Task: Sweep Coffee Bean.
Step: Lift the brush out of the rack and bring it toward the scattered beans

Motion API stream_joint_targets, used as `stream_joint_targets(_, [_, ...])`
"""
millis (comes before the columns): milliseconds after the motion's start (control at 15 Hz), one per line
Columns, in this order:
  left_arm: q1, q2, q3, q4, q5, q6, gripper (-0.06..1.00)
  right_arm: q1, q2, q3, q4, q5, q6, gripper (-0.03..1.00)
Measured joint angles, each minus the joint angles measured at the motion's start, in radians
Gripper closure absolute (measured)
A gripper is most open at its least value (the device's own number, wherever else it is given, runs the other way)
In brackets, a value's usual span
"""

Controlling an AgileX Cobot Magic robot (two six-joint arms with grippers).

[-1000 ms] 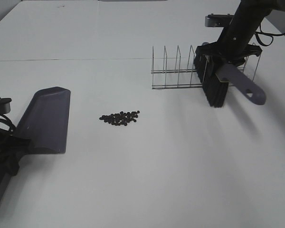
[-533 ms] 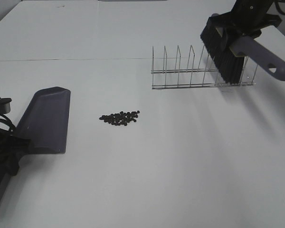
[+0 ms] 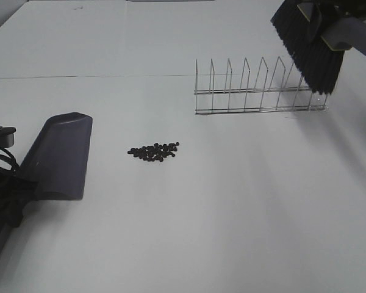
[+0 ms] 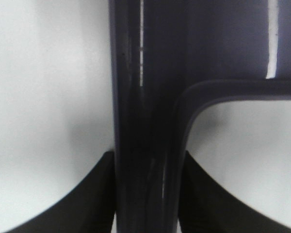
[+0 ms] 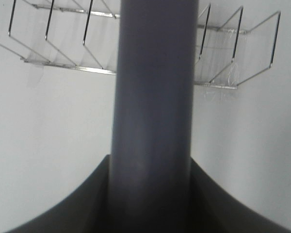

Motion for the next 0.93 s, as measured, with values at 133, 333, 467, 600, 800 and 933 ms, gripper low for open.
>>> stream_joint_targets(133, [0.000, 0.000, -0.003, 0.004, 0.007, 0.000, 0.62, 0.000, -0.073, 0.137, 0.011, -0.059, 0.000, 0.66])
stream_joint_targets(333, [0.000, 0.013, -0.089, 0.025, 0.108, 0.000, 0.62, 0.040, -0.228, 0.456, 0.032, -0.215, 0.000, 0.66])
stream_joint_targets(467, [0.000, 0.013, -0.149, 0.031, 0.141, -0.003, 0.62, 0.106, -0.235, 0.545, 0.032, -0.233, 0.002, 0.66])
stream_joint_targets(600, [-0.004, 0.013, -0.189, 0.050, 0.170, -0.003, 0.62, 0.176, -0.227, 0.577, 0.016, -0.263, 0.024, 0.66])
stream_joint_targets(800, [-0.073, 0.031, -0.263, 0.174, 0.244, -0.072, 0.62, 0.300, -0.170, 0.558, -0.118, -0.291, 0.130, 0.66])
stream_joint_targets(933, [-0.128, 0.077, -0.324, 0.237, 0.307, -0.123, 0.62, 0.355, -0.100, 0.513, -0.241, -0.237, 0.209, 0.66])
